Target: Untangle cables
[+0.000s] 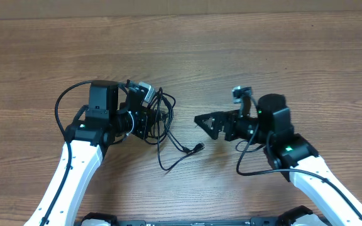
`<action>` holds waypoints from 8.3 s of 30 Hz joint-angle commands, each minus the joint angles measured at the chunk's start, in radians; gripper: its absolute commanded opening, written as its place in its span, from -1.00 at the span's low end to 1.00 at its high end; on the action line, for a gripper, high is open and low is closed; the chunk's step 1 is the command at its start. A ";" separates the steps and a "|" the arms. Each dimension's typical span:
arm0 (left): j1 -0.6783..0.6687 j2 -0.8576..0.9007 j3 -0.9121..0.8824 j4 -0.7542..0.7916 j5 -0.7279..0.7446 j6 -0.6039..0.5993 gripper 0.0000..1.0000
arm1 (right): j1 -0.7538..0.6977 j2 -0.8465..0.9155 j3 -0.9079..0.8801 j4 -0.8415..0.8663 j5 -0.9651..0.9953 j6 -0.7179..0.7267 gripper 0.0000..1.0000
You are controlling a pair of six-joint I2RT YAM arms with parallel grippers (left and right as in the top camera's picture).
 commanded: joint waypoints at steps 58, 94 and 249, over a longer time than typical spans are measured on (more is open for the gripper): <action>-0.128 -0.419 0.153 -0.079 -0.401 -0.131 -0.90 | -0.070 0.240 0.012 -0.061 0.216 0.162 -0.89; -0.127 -0.443 0.161 0.028 -0.397 -0.254 -0.91 | 0.288 0.142 0.011 -0.133 0.708 0.316 -0.92; -0.093 0.468 1.218 -0.764 -0.737 -0.465 0.99 | -0.608 0.304 0.010 -0.366 0.728 0.254 1.00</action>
